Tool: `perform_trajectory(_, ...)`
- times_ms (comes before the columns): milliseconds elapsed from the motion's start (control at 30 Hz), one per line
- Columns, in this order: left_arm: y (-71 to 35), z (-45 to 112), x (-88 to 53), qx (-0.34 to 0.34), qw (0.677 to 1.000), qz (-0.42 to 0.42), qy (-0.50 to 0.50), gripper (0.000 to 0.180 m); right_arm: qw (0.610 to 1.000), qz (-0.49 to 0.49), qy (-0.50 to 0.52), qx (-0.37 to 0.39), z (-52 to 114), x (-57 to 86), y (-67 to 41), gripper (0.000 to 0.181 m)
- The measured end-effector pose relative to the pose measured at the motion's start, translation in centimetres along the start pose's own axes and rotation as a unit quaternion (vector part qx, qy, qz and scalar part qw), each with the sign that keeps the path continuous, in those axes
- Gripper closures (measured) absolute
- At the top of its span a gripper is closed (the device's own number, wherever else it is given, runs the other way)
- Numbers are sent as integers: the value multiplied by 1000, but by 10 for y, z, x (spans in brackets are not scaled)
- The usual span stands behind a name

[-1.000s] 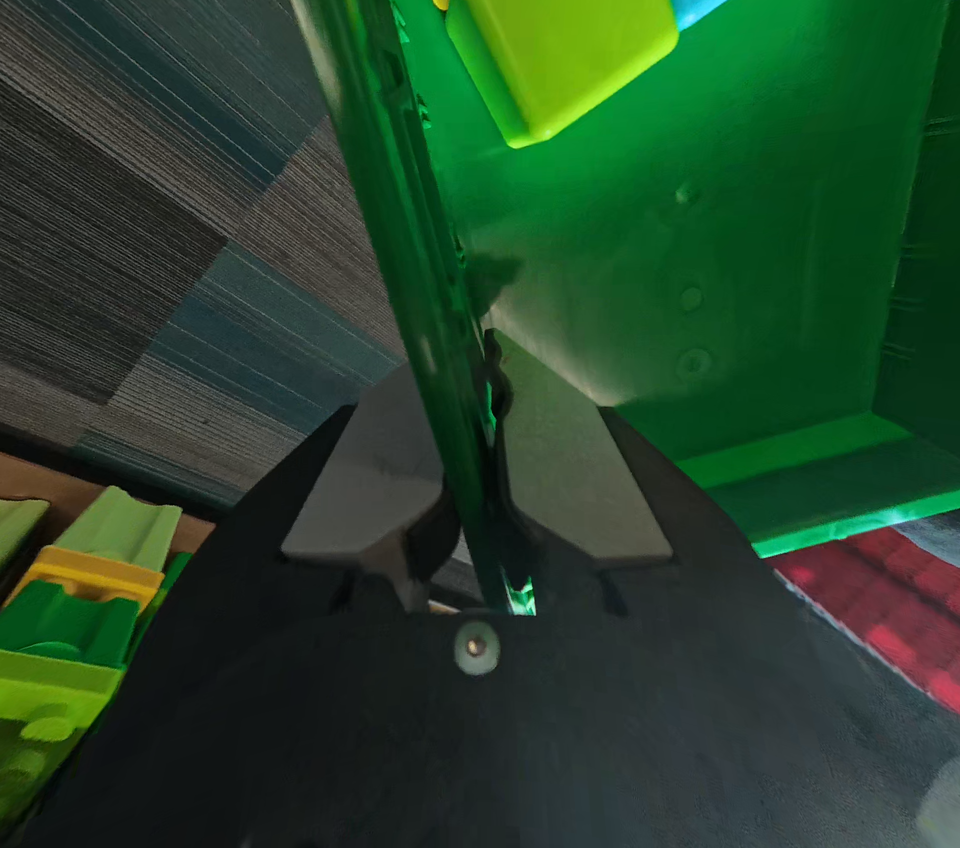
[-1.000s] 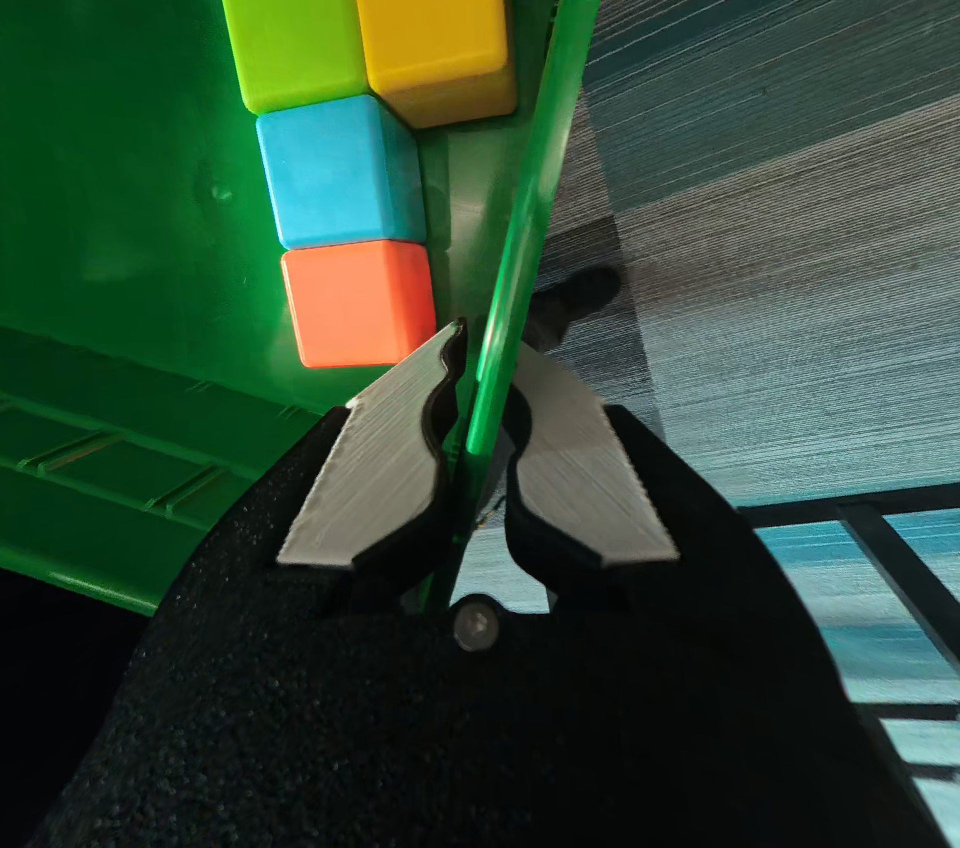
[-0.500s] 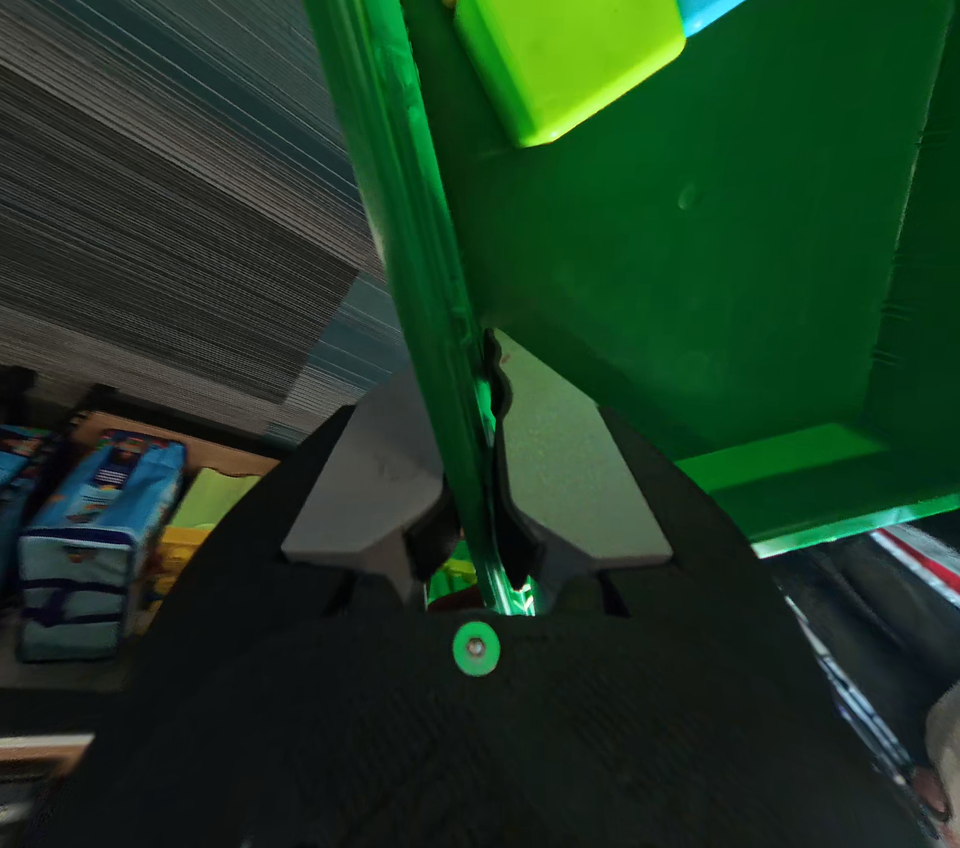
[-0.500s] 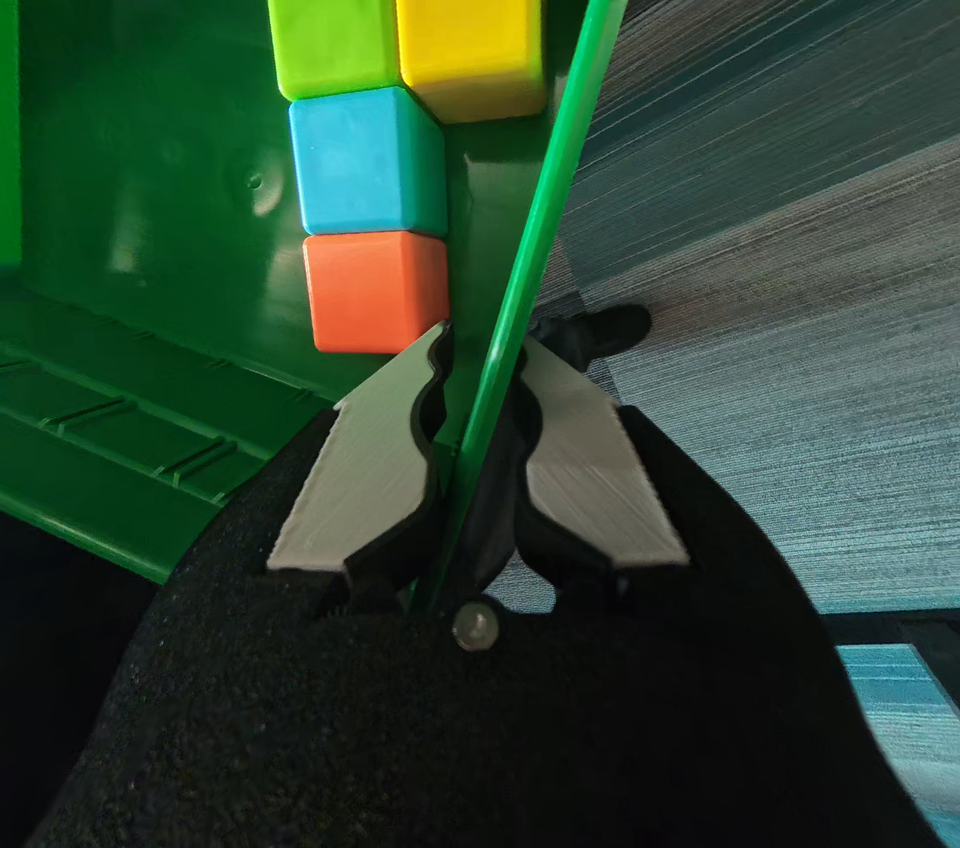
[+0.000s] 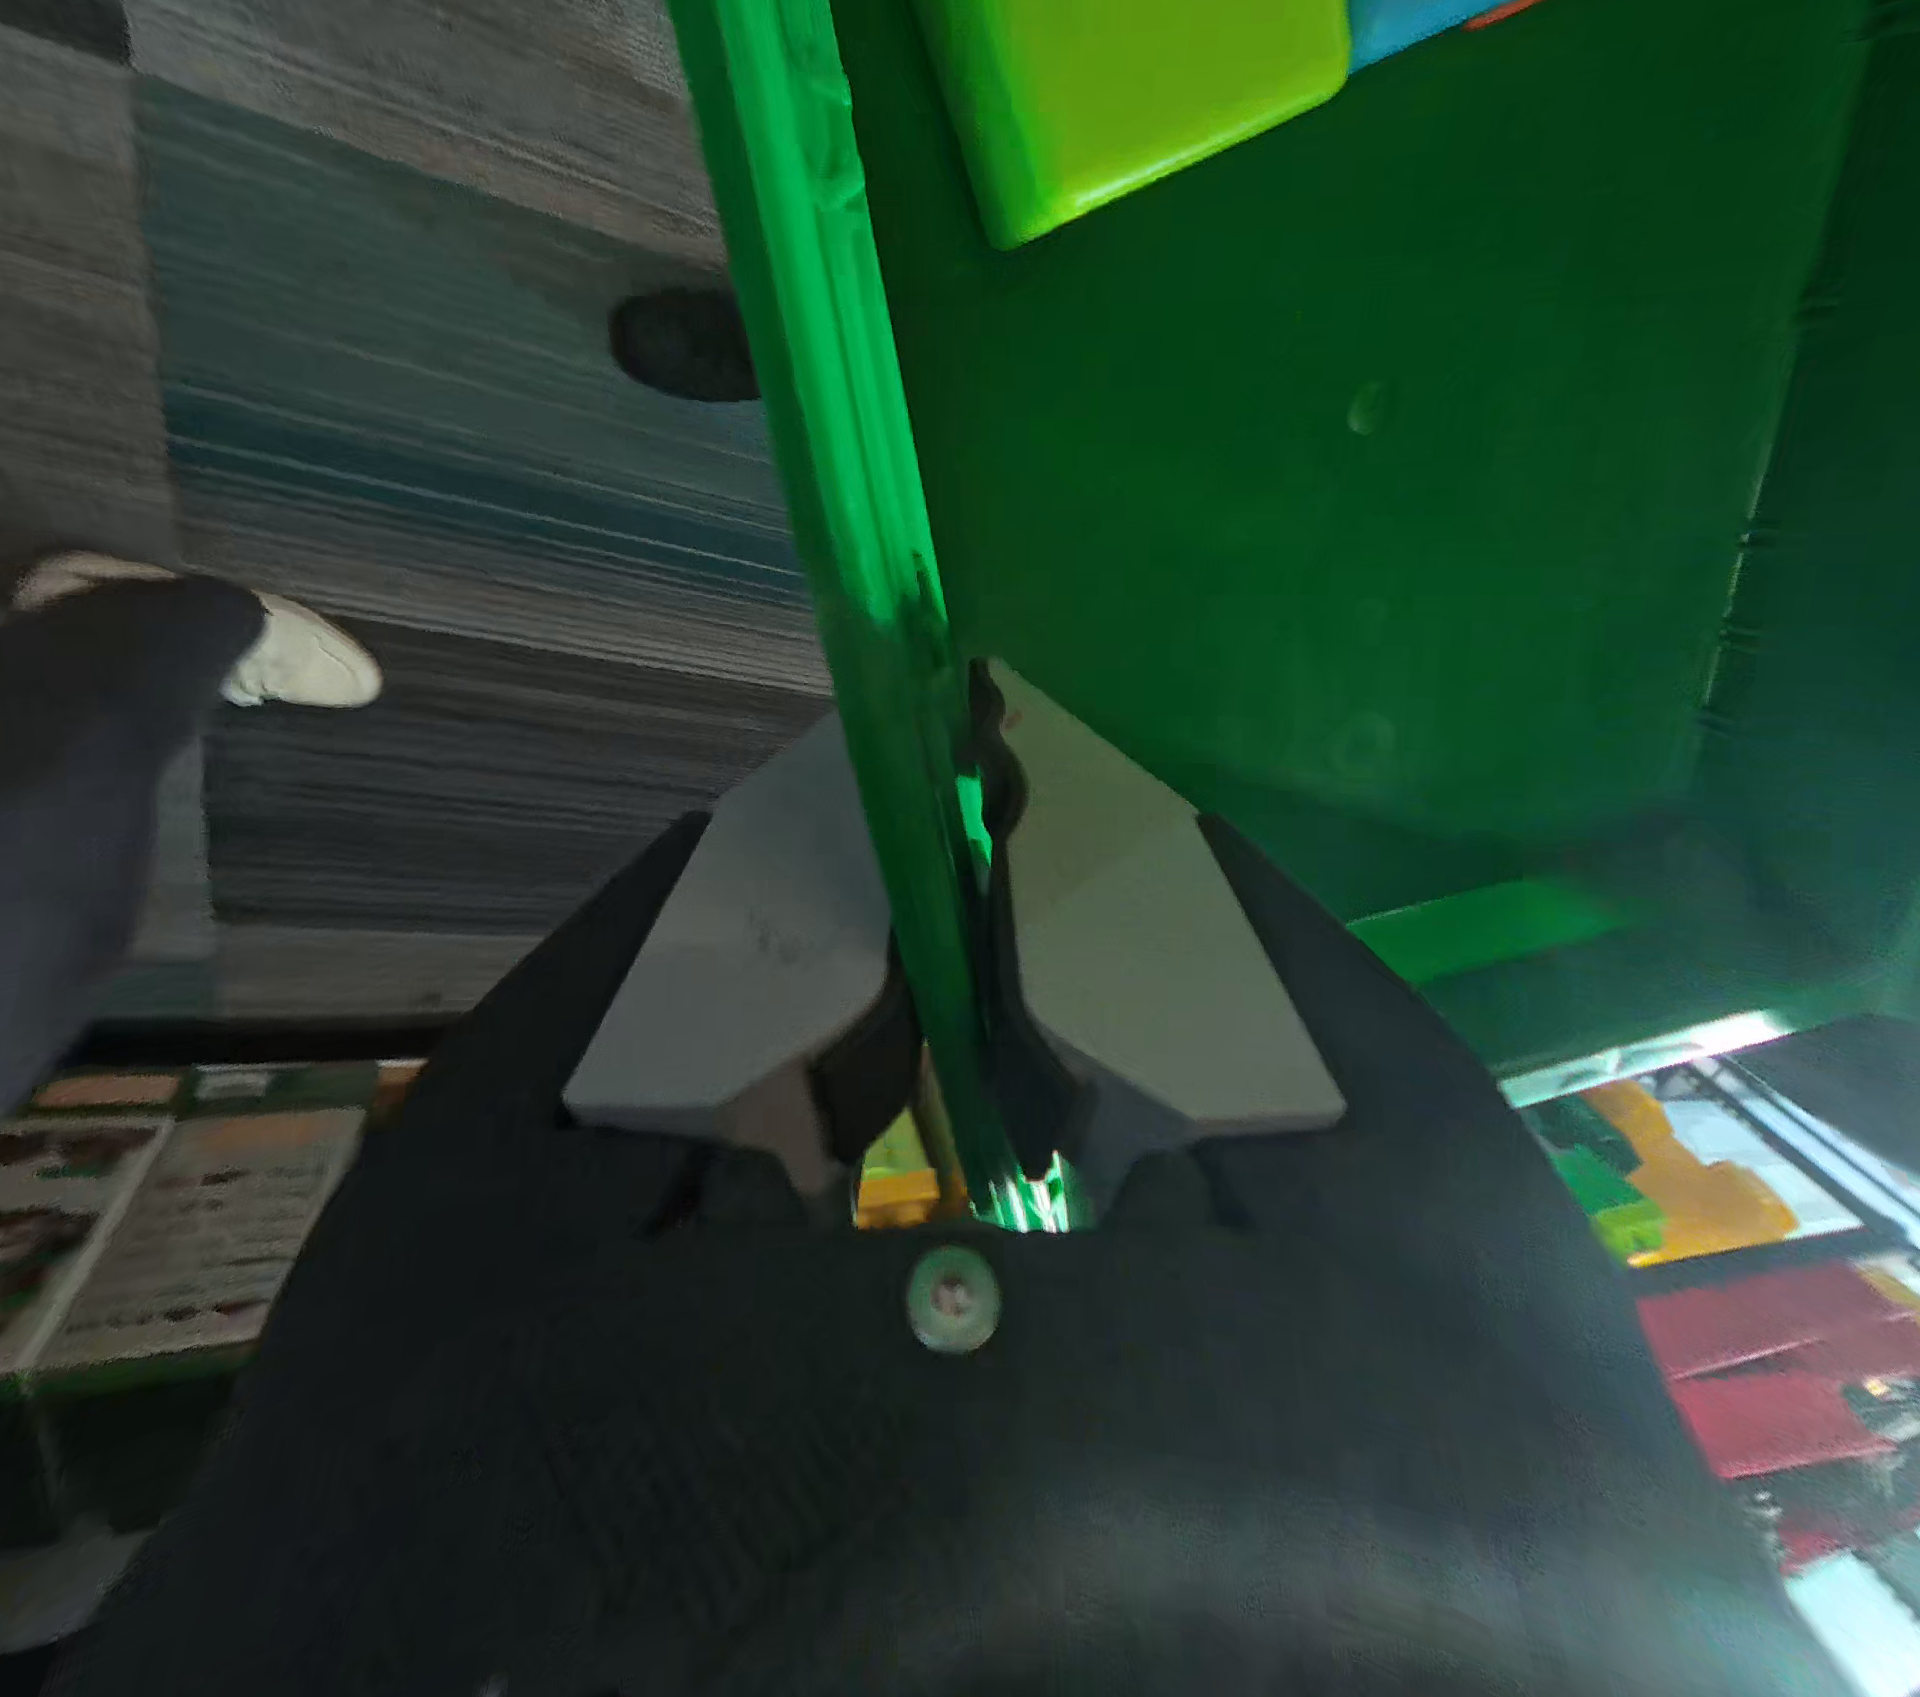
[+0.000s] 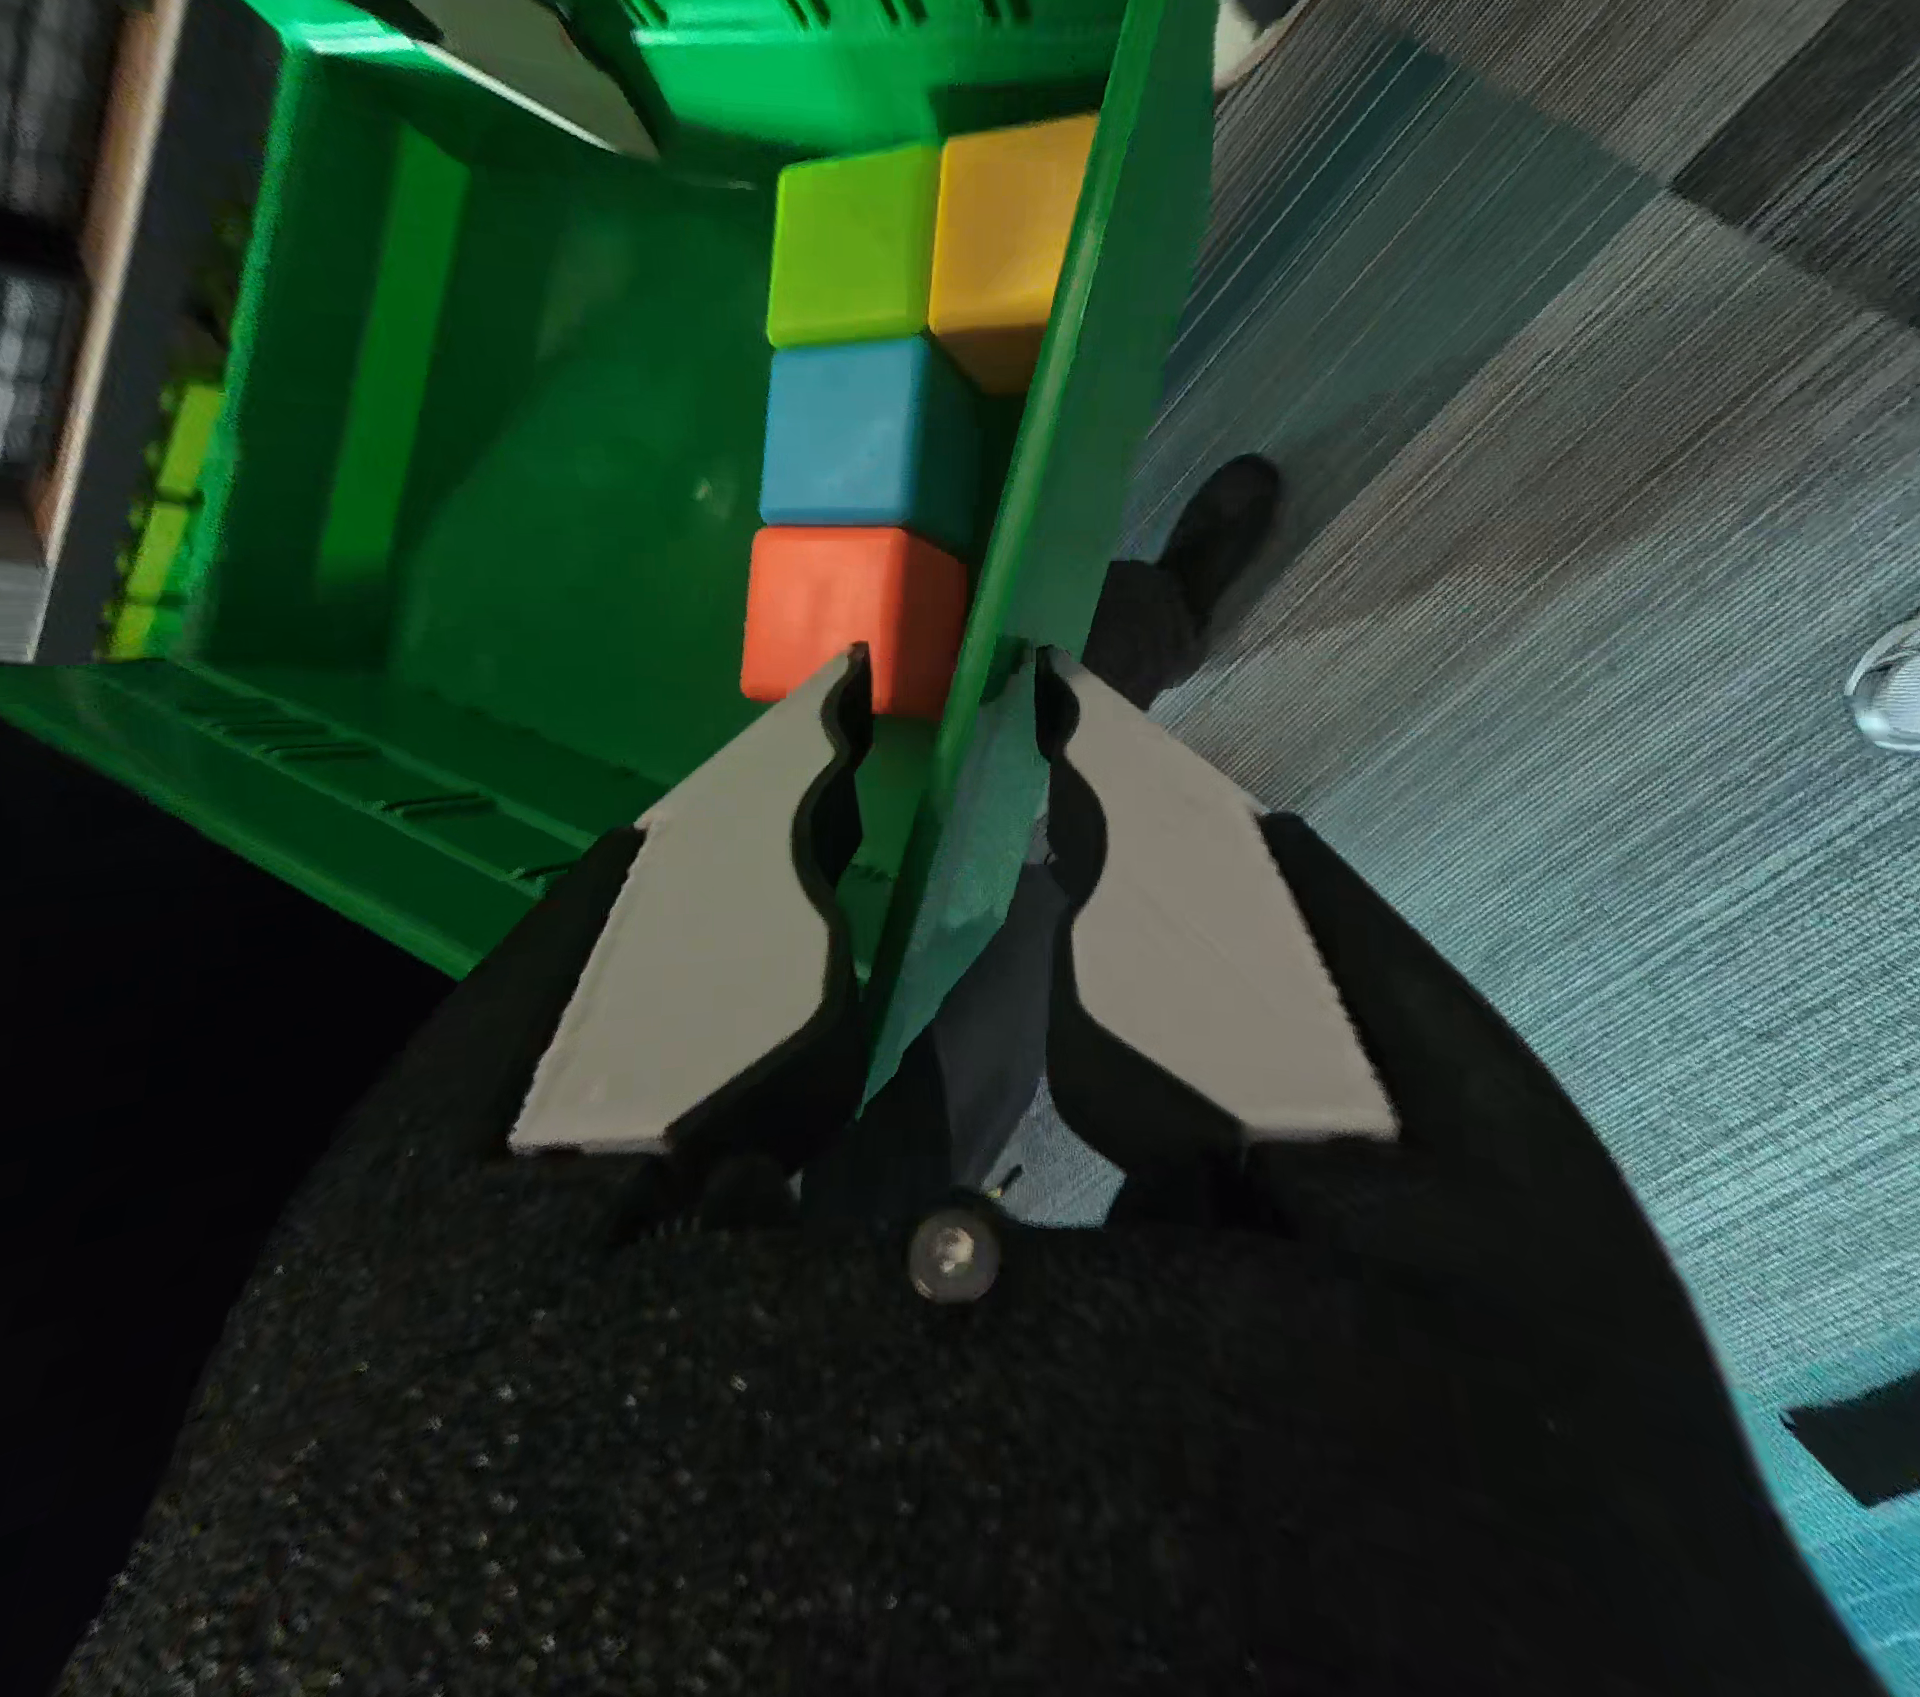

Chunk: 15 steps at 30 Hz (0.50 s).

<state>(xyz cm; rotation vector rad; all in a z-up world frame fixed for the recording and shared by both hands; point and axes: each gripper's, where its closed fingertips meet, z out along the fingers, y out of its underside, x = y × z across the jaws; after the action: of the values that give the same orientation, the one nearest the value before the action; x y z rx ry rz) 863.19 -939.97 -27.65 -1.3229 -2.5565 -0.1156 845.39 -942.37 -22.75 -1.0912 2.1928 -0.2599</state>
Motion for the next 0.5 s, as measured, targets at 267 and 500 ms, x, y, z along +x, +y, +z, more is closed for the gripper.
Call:
perform_trajectory(267,-96,-35,-186,14,998,62,10,179,990,-13,108,91,-38,125,-157,153)
perform_trajectory(500,-149,-78,-313,15,998,63,2,178,991,-74,108,20,-5,183,-291,151)
